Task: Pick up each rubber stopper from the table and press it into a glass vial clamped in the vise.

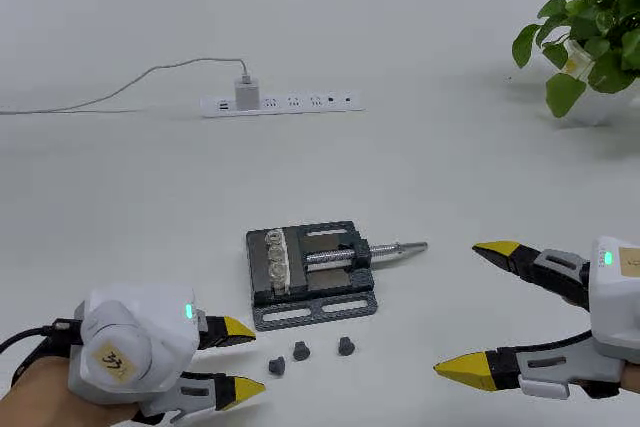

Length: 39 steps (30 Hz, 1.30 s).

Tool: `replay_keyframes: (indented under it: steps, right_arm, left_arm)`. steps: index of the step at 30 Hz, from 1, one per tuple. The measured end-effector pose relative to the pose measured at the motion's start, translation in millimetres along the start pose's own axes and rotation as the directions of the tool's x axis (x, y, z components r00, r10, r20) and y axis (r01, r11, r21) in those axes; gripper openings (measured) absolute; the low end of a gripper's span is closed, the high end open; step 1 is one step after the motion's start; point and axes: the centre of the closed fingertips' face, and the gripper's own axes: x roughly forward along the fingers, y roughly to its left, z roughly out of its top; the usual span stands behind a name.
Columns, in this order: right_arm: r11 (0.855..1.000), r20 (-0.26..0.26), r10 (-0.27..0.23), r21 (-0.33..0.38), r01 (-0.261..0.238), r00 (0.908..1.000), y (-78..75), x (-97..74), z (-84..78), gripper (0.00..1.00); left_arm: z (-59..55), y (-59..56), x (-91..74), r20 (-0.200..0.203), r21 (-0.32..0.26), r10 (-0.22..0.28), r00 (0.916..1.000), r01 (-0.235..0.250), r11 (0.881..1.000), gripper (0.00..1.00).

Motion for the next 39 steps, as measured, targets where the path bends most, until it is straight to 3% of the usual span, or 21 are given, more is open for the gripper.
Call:
replay_keyframes:
  steps: [16,39]
  right_arm:
    - [1.0,-0.002,-0.019,0.014,0.019,0.9998,-3.9,-5.4,-2.5,0.87]
    - [0.999,0.0,-0.028,0.025,0.028,0.9996,-4.2,-5.6,-2.4,0.86]
  left_arm:
    - [-11.5,-2.2,23.3,-0.072,0.08,-0.051,0.9961,0.057,0.995,0.14]
    - [-13.6,-3.3,30.0,-0.091,0.104,-0.063,0.9938,0.073,0.992,0.05]
